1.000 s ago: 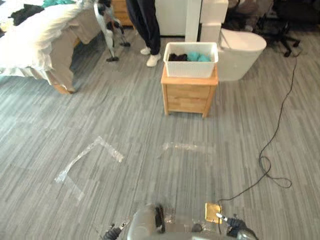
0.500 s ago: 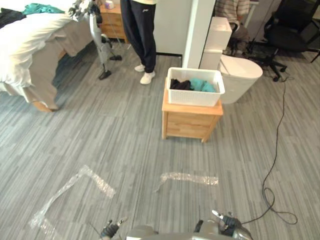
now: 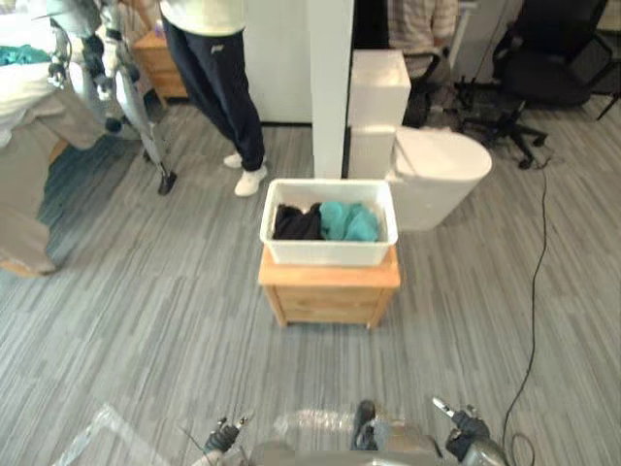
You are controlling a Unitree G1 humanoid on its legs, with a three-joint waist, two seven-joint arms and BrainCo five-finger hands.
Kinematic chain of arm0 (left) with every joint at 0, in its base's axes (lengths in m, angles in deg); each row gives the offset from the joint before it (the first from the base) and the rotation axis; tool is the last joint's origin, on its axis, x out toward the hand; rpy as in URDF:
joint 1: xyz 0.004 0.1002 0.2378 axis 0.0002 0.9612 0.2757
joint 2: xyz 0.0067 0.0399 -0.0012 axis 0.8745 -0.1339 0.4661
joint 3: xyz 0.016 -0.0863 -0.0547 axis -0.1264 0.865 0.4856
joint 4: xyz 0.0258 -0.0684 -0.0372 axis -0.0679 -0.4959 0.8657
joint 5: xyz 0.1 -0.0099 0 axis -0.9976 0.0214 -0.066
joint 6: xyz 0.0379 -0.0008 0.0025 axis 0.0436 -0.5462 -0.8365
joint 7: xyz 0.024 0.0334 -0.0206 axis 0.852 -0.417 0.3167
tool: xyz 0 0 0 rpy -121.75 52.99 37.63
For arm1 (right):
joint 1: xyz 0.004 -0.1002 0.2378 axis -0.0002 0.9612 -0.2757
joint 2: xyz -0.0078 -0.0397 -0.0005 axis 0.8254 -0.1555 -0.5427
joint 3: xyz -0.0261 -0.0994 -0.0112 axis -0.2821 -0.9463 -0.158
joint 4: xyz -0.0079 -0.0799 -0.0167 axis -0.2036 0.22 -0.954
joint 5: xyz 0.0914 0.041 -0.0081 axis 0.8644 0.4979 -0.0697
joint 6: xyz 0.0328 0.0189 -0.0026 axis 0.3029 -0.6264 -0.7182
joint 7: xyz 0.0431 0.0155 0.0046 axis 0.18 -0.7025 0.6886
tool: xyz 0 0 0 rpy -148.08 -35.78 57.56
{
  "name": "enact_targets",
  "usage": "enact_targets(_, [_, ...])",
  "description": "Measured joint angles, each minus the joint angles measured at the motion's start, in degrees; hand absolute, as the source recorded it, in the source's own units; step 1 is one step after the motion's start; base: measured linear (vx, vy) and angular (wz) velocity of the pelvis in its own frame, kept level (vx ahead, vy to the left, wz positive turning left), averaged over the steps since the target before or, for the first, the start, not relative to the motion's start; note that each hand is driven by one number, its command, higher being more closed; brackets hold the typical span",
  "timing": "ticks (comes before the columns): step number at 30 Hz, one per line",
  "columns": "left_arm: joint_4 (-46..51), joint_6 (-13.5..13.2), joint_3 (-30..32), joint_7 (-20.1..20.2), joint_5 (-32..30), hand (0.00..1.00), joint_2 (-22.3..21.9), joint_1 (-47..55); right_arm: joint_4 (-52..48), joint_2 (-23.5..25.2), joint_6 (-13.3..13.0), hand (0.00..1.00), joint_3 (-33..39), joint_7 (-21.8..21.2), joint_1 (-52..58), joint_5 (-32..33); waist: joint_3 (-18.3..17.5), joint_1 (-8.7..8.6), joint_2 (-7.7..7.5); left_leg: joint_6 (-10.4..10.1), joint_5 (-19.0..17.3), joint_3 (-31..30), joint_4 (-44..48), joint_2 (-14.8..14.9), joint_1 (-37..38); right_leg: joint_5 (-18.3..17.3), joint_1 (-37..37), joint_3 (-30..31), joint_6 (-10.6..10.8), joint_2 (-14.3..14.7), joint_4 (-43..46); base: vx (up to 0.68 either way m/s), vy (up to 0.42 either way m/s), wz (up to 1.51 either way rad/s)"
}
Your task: Pick up the laundry basket with both hands and put the clothes into the washing machine.
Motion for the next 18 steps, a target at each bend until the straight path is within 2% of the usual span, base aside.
enact_targets(1, [1.0, 0.0, 0.1, 0.0, 0.7, 0.00, 0.3, 0.7, -0.9, 0.0, -0.2, 0.00, 0.1, 0.7, -0.8, 1.1, 0.1, 0.09, -0.67, 0.2, -2.8, 1.2, 1.7, -0.9, -4.8, -0.9, 3.0, 0.6, 0.1, 0.3, -2.1, 0.52, -0.222, -0.16])
enact_targets(2, [1.6, 0.0, 0.0, -0.1, 0.8, 0.00, 0.5, 0.8, -2.0, -0.1, -0.3, 0.00, 0.1, 1.4, -0.9, 1.9, 0.1, 0.40, -0.78, -0.1, -4.0, 1.6, 0.8, -1.8, -7.1, -1.1, 4.0, 0.9, -0.1, 0.4, -2.9, 0.31, -0.110, -0.16])
enact_targets(4, [4.4, 0.0, -0.8, -0.4, 1.2, 0.00, 0.4, 1.2, -4.8, -0.4, -1.9, 0.00, 0.6, 3.1, -2.3, 4.4, 0.2, 1.54, -0.92, -1.8, -7.7, 3.2, -7.8, -5.6, -13.2, -2.0, 6.8, 2.2, 0.7, 0.4, -5.0, 0.30, -0.057, -0.25])
enact_targets(5, [5.4, 0.0, -0.9, -0.4, 1.2, 0.00, 0.4, 1.6, -5.8, -0.3, -2.0, 0.00, 0.9, 3.7, -2.9, 4.6, 0.3, 1.57, -1.10, -2.2, -8.3, 3.4, -12.1, -6.9, -14.1, -1.8, 7.9, 2.5, 1.4, 0.2, -5.4, 0.48, -0.001, -0.33])
enact_targets(6, [7.8, -0.1, -0.9, -1.1, 1.7, 0.00, 0.1, 2.1, -8.3, 0.1, -2.5, 0.00, 2.3, 4.2, -3.6, 5.3, 0.4, 2.54, -1.47, -2.5, -8.2, 3.5, -25.0, -10.1, -14.6, -2.0, 9.0, 3.1, 2.4, -0.3, -5.9, 0.41, 0.031, -0.27])
enact_targets(7, [10.2, -0.5, -0.9, -2.1, 3.2, 0.00, -0.7, 2.3, -10.6, 0.2, -3.5, 0.00, 4.1, 5.5, -4.3, 6.0, 0.4, 2.69, -1.53, -4.3, -6.1, 2.9, -40.9, -13.3, -13.0, -2.6, 10.1, 3.1, 3.5, -0.6, -7.2, 0.49, 0.074, -0.19])
enact_targets(8, [11.3, -0.8, -0.9, -2.5, 3.7, 0.00, -1.1, 2.7, -11.4, 0.1, -4.1, 0.00, 5.2, 6.3, -4.7, 6.1, 0.3, 2.64, -1.27, -4.3, -4.3, 2.7, -47.1, -14.3, -12.6, -3.0, 10.6, 3.0, 4.2, -0.5, -7.6, 0.39, 0.115, -0.15])
enact_targets(9, [12.4, -1.7, -0.8, -2.9, 4.6, 0.00, -1.4, 2.8, -12.8, 0.0, -4.7, 0.00, 7.2, 7.8, -5.8, 6.1, 0.1, 3.08, -1.02, -2.3, 2.6, 2.0, -51.7, -15.1, -11.7, -4.1, 11.6, 3.9, 5.9, -0.4, -7.6, 0.51, 0.166, -0.21])
enact_targets(10, [12.5, -1.9, -0.7, -3.2, 5.2, 0.00, -1.1, 2.5, -14.0, 0.3, -4.8, 0.00, 7.7, 9.1, -6.2, 6.1, -0.2, 3.56, -1.88, 0.9, 3.6, 2.0, -51.5, -16.5, -10.6, -5.3, 13.1, 4.8, 7.6, -1.6, -7.5, 0.46, 0.152, -0.20])
enact_targets(11, [12.8, -2.1, -0.6, -3.8, 5.8, 0.00, -1.1, 2.4, -14.8, 0.3, -4.9, 0.00, 7.7, 9.9, -6.1, 6.2, -0.3, 3.51, -2.80, 1.5, 2.8, 2.3, -51.2, -17.3, -10.1, -5.9, 13.5, 4.9, 8.4, -2.5, -7.1, 0.48, 0.131, -0.09])
enact_targets(12, [13.4, -2.3, -0.7, -4.4, 6.3, 0.00, -1.4, 2.2, -16.5, 0.3, -5.3, 0.00, 8.3, 11.3, -6.0, 6.3, -0.3, 3.58, -3.72, 2.0, 0.6, 3.2, -49.9, -18.0, -9.6, -7.8, 12.9, 5.3, 10.0, -4.1, -3.5, 0.36, 0.091, 0.00])
enact_targets(13, [13.4, -2.3, -0.7, -4.6, 6.3, 0.00, -1.6, 2.2, -17.4, 0.4, -5.5, 0.00, 9.1, 11.7, -6.0, 6.3, -0.3, 3.61, -3.64, 2.4, -0.7, 3.4, -48.9, -18.0, -9.2, -8.6, 12.0, 5.4, 11.2, -4.7, -0.2, 0.41, 0.130, -0.08])
enact_targets(15, [13.3, -2.4, 0.0, -5.5, 7.3, 0.00, -1.5, 3.1, -19.0, 1.1, -6.6, 0.00, 10.4, 12.8, -5.9, 7.2, -0.4, 3.49, -3.48, 2.9, -3.3, 4.2, -50.1, -18.0, -4.2, -9.1, 8.4, 5.9, 12.8, -6.9, 14.1, 0.36, 0.119, -0.12])
enact_targets(16, [13.1, -2.4, 0.5, -6.1, 7.6, 0.00, -0.9, 3.6, -20.3, 1.9, -7.0, 0.00, 10.9, 13.1, -5.7, 7.2, -0.6, 3.42, -3.72, 3.0, -3.6, 4.3, -51.6, -18.5, -1.7, -9.9, 7.1, 5.1, 12.9, -8.4, 19.2, 0.34, 0.061, -0.01])
enact_targets(18, [11.6, -2.6, 3.3, -6.9, 7.9, 0.00, 0.5, 3.5, -22.7, 2.4, -7.1, 0.00, 11.1, 13.6, -5.4, 7.2, -1.6, 2.96, -3.57, 3.1, -3.6, 3.9, -54.8, -18.9, 2.2, -12.2, 4.5, 1.8, 11.1, -11.3, 19.6, 0.32, 0.019, 0.13])
